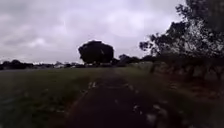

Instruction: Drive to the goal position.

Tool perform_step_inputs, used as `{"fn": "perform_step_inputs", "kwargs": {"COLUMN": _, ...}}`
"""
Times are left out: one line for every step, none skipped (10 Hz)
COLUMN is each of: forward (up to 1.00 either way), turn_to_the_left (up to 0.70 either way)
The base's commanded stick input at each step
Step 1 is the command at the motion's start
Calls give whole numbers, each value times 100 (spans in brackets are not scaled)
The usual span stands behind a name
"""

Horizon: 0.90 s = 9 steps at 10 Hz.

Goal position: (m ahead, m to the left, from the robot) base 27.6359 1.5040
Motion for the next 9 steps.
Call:
{"fn": "perform_step_inputs", "kwargs": {"forward": 50, "turn_to_the_left": 0}}
{"fn": "perform_step_inputs", "kwargs": {"forward": 50, "turn_to_the_left": 0}}
{"fn": "perform_step_inputs", "kwargs": {"forward": 50, "turn_to_the_left": 10}}
{"fn": "perform_step_inputs", "kwargs": {"forward": 50, "turn_to_the_left": 21}}
{"fn": "perform_step_inputs", "kwargs": {"forward": 50, "turn_to_the_left": 25}}
{"fn": "perform_step_inputs", "kwargs": {"forward": 50, "turn_to_the_left": 25}}
{"fn": "perform_step_inputs", "kwargs": {"forward": 50, "turn_to_the_left": 25}}
{"fn": "perform_step_inputs", "kwargs": {"forward": 50, "turn_to_the_left": 25}}
{"fn": "perform_step_inputs", "kwargs": {"forward": 50, "turn_to_the_left": 25}}
